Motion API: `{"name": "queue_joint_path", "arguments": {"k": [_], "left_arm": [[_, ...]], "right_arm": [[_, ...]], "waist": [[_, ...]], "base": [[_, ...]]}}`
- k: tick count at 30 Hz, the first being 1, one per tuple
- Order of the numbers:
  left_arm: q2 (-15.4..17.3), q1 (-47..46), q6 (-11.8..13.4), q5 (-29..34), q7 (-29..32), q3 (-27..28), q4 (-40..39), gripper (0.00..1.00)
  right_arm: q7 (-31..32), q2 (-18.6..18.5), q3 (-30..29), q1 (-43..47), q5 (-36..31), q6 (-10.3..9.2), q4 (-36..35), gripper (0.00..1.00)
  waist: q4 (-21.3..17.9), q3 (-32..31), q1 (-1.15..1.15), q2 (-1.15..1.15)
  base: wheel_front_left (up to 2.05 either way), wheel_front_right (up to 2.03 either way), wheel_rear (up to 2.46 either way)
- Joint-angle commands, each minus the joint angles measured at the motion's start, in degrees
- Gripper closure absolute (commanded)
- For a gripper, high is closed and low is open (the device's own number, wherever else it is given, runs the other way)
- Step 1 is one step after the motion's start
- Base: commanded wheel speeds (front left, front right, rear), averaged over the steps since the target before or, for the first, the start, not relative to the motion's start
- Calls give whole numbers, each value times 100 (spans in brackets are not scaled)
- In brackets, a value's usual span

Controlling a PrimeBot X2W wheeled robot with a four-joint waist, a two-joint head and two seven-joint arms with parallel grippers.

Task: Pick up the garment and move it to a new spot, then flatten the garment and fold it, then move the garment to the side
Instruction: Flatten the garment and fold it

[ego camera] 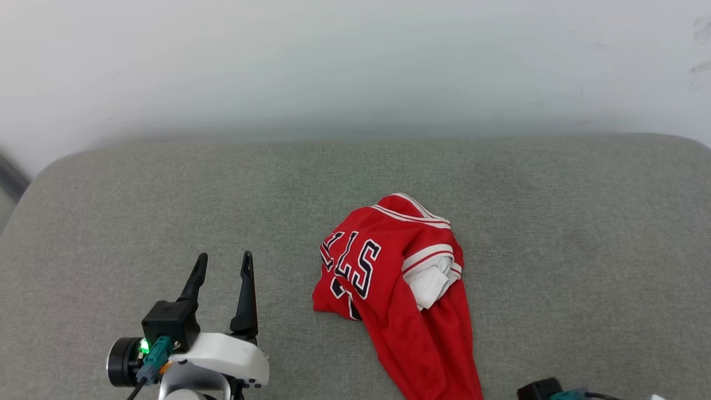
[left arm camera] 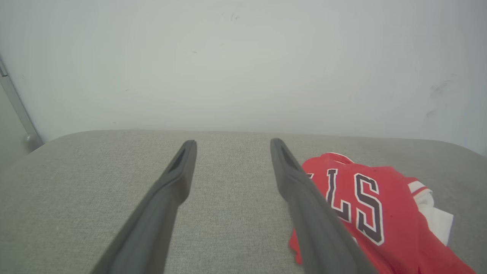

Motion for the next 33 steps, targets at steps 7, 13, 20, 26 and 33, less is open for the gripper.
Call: {"name": "queue_joint_path", "arguments": {"k": [7,13,20,26,33], "left_arm": [[104,269,100,-63,71,45,-87,0],[114,258,133,-63,106,14,-131,0],[75,64,47,-5,113,-157,-127,0],[-44,-200,-14,39,-4,-330,-19,0],[-208,-472,-58,40,-143,-463,172,0]], "right_arm": [[-627,-173,-451,-185,52,0,-673,0],[-572,-274,-934,-502,167,0,-761,0],[-124,-362,-977,-1343,412,0,-231,0],[270,-429,-695,-2169,658,0,342,0],[373,-547,-217,-2952,865,0,1002,0]], "waist": [[-114,-153,0,0],[-69,-184,0,0],[231,-48,0,0],[603,313,0,0],[941,684,0,0]], "base": [[0,0,0],[0,0,0],[0,0,0],[0,0,0],[0,0,0]]}}
